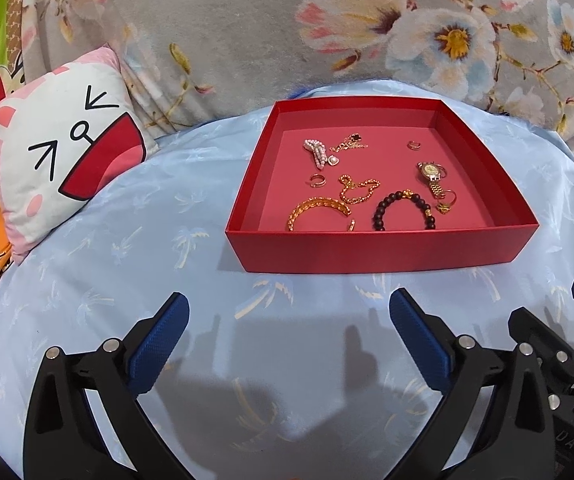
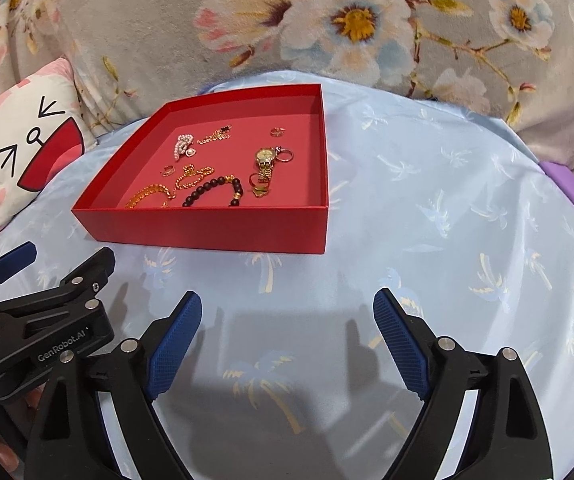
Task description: Organize jewelry
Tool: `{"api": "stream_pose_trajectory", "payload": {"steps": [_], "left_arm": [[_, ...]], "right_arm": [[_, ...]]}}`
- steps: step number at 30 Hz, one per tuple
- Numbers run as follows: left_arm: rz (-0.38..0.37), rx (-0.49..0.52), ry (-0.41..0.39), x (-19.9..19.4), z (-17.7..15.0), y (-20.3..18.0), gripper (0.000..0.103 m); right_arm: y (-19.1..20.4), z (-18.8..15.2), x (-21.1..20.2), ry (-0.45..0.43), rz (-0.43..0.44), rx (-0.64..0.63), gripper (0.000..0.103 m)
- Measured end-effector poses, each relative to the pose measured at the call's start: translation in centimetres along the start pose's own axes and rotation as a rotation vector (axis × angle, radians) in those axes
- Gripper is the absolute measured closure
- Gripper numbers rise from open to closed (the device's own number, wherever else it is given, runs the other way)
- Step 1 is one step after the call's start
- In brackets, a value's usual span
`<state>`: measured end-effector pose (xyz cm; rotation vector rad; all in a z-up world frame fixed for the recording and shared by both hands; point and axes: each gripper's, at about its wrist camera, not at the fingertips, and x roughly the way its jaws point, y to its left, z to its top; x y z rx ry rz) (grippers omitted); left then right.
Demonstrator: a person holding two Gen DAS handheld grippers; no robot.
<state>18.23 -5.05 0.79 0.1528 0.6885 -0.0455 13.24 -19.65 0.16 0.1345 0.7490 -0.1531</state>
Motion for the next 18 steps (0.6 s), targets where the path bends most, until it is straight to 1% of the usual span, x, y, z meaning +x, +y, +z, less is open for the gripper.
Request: {"api": "stream_pose_trajectory", "payload": {"steps": [3, 18], "left_arm": [[0.005, -0.009, 0.009, 0.2, 0.0, 0.1, 0.005], [0.052, 0.016, -0.013, -0.3, -0.1, -0.3, 0.005]], "right_arm": [[0.0, 0.0, 0.0, 0.002, -0.002, 0.0, 0.017], [1.2, -0.2, -0.6, -0.034, -0.052, -0.061, 0.017]]}}
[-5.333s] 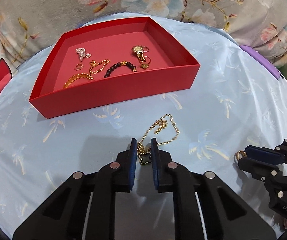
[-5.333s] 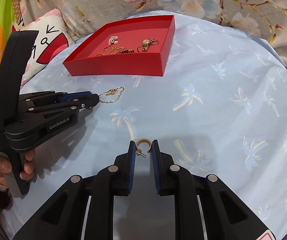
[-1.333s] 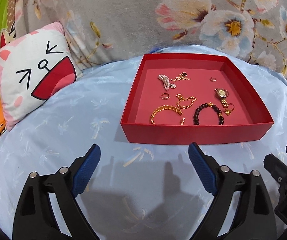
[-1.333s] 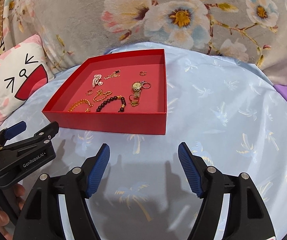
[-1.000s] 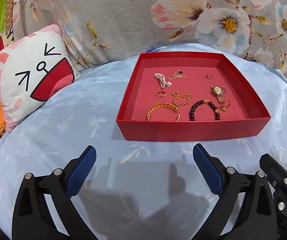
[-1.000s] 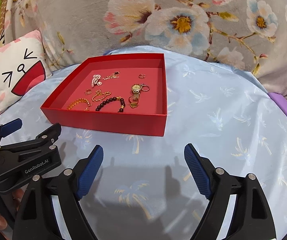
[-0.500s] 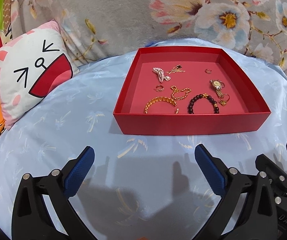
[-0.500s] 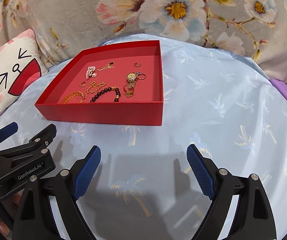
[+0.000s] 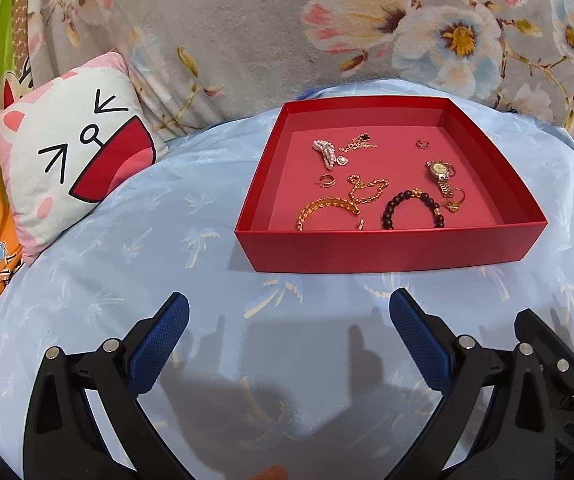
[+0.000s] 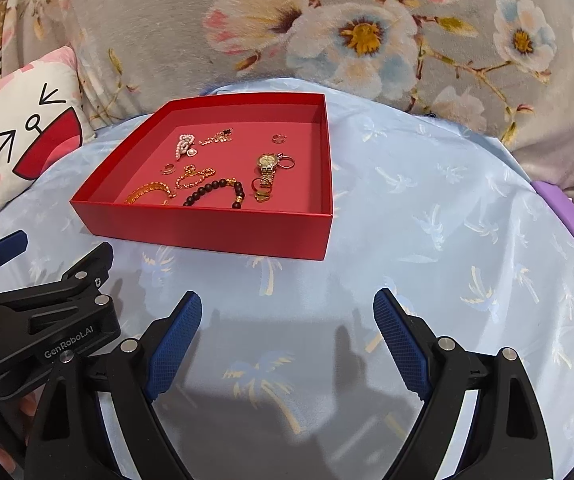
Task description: Organize jewelry
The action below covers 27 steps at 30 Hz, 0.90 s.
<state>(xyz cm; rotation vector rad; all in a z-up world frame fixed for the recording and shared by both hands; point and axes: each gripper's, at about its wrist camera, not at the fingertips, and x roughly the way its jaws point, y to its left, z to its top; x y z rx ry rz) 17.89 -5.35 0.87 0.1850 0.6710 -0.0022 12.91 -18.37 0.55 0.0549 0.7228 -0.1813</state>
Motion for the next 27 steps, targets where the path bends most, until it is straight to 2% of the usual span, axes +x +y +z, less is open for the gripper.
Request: {"api": "stream_pose_trajectory", "payload": {"steps": [27], "left_arm": [[0.016, 0.005, -0.007, -0.12, -0.05, -0.02, 0.005]], "right_arm": [[-0.07, 0.06, -0.06, -0.001, -0.004, -0.001, 0.017]]}}
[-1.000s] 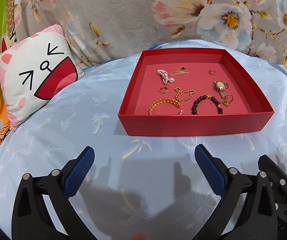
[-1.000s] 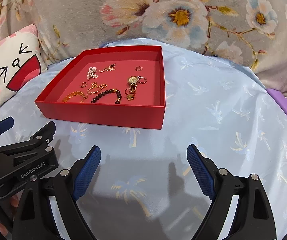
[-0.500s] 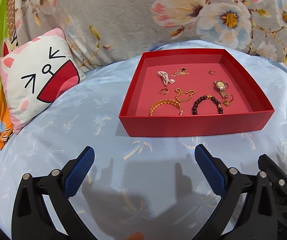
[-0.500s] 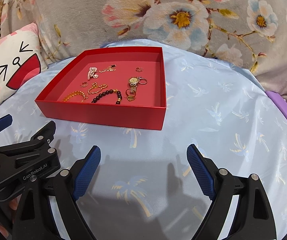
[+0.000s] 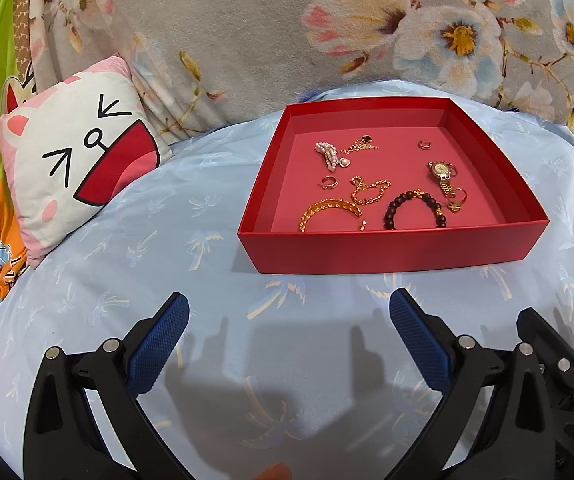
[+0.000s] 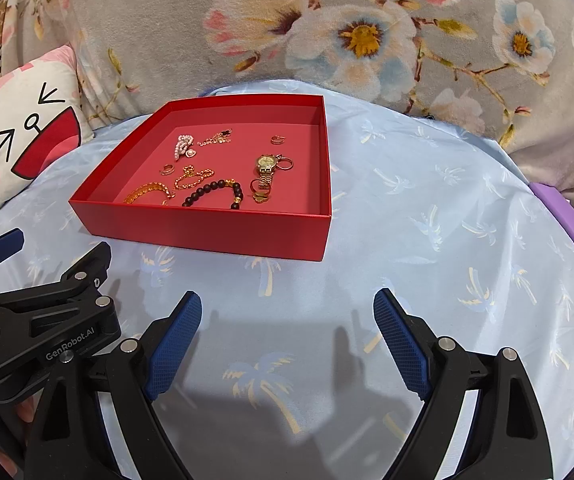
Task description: Organize jewelry
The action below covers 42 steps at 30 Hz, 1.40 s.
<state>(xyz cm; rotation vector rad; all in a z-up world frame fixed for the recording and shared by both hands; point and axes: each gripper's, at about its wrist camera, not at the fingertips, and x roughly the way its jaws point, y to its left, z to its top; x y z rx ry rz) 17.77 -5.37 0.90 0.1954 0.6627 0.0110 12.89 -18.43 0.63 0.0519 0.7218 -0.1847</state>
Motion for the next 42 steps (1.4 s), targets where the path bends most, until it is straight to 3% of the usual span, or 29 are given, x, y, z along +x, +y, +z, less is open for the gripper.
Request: {"api": "stream_pose_trajectory", "payload": {"steps": [42], "left_arm": [[0.006, 0.008, 0.002, 0.03, 0.01, 0.05, 0.005]], "right_arm": [[-0.01, 0.13, 0.07, 0.001, -0.001, 0.0, 0.017]]}}
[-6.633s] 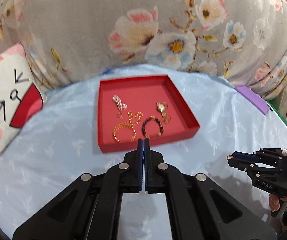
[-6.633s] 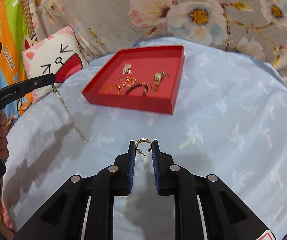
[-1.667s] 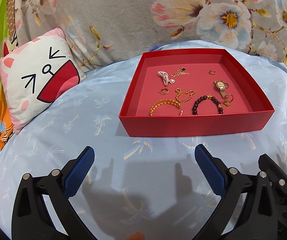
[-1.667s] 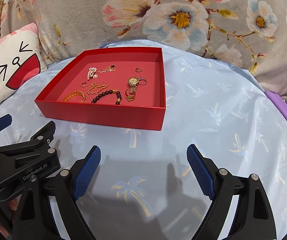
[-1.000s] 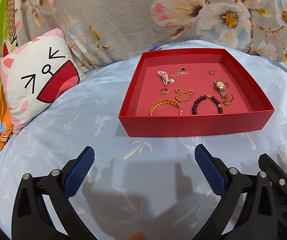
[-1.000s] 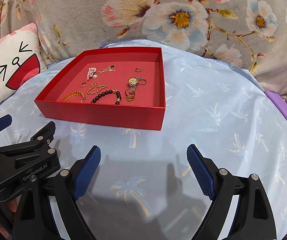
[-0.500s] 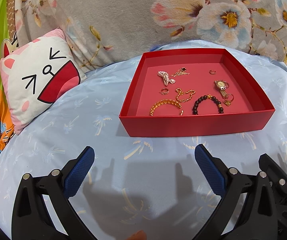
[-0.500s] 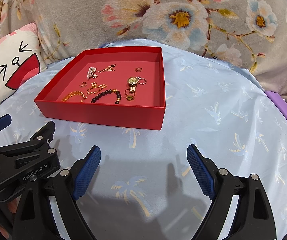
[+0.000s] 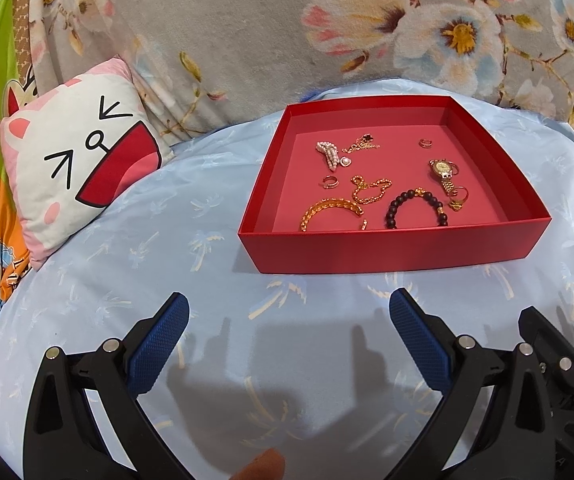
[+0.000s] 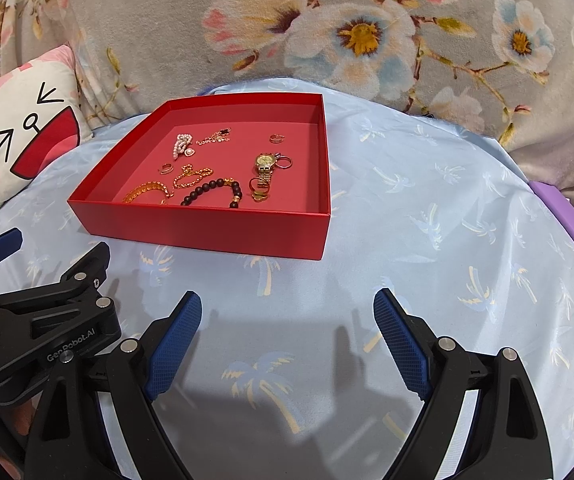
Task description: Organize jewelry
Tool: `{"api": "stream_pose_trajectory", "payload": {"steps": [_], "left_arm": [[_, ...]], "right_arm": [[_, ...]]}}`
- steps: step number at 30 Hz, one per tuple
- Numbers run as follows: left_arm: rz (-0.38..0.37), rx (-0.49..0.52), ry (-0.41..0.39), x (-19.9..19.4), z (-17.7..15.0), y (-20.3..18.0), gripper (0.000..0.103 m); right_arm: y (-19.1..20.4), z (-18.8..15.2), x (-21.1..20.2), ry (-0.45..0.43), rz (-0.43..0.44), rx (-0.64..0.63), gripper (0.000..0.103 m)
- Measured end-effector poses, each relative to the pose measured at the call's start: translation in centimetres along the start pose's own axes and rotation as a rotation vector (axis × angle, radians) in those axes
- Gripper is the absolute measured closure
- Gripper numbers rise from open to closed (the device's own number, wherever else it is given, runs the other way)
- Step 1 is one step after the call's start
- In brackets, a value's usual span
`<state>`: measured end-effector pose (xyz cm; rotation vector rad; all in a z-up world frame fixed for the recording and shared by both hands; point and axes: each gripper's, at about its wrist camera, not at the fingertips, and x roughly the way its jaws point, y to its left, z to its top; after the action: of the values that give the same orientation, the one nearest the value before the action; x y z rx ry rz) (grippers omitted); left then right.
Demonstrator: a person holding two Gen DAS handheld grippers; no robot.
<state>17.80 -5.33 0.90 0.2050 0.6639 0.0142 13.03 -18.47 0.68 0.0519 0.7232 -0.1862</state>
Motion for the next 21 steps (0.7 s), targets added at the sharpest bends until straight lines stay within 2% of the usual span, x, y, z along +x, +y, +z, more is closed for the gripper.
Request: {"api": "stream_pose_trajectory", "payload": {"steps": [21], "left_arm": [[-0.011, 0.004, 0.01, 0.34, -0.04, -0.2, 0.005]], "right_arm": [[-0.13, -0.14, -0.08, 0.0, 0.001, 0.001, 0.017]]}}
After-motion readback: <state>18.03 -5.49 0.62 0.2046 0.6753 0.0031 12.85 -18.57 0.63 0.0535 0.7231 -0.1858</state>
